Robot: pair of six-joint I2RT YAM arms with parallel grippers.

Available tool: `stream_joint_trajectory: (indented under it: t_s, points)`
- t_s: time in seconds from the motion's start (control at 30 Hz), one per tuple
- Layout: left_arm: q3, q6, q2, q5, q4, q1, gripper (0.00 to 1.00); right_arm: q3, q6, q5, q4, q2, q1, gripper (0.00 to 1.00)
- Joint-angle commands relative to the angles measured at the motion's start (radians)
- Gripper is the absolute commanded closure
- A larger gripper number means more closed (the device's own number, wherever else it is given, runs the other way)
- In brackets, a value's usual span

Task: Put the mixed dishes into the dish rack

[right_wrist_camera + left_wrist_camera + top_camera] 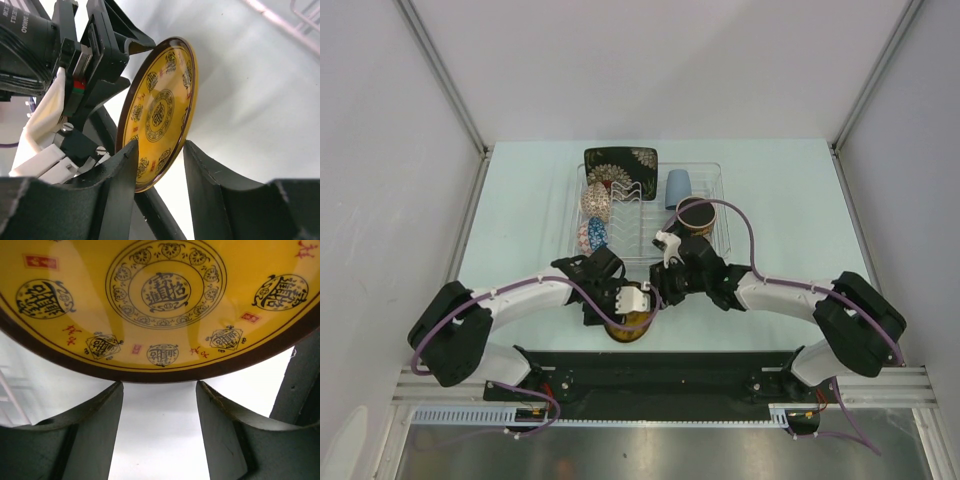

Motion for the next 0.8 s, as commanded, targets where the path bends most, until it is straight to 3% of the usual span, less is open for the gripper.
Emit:
stream_joint_trajectory:
  t_s: [0.0, 0.47, 0.67, 0.77]
  points:
    - [0.050, -0.024, 0.000, 0.058, 0.100, -0.026, 0.35, 0.063, -0.006, -0.085, 0.047, 0.006, 0.020, 0.53]
    - [0.073, -0.066, -0.015, 0.067, 0.115, -0.028, 0.35, 0.135, 0.005, -0.149, 0.080, 0.193, 0.012, 0.58]
    - [0.101, -0.127, -0.028, 0.089, 0.109, -0.031, 0.36, 0.170, -0.003, -0.151, 0.069, 0.206, 0.009, 0.74]
    - [0.107, -0.132, -0.048, 0.070, 0.092, -0.028, 0.36, 0.172, -0.011, -0.134, 0.040, 0.184, 0.009, 0.92]
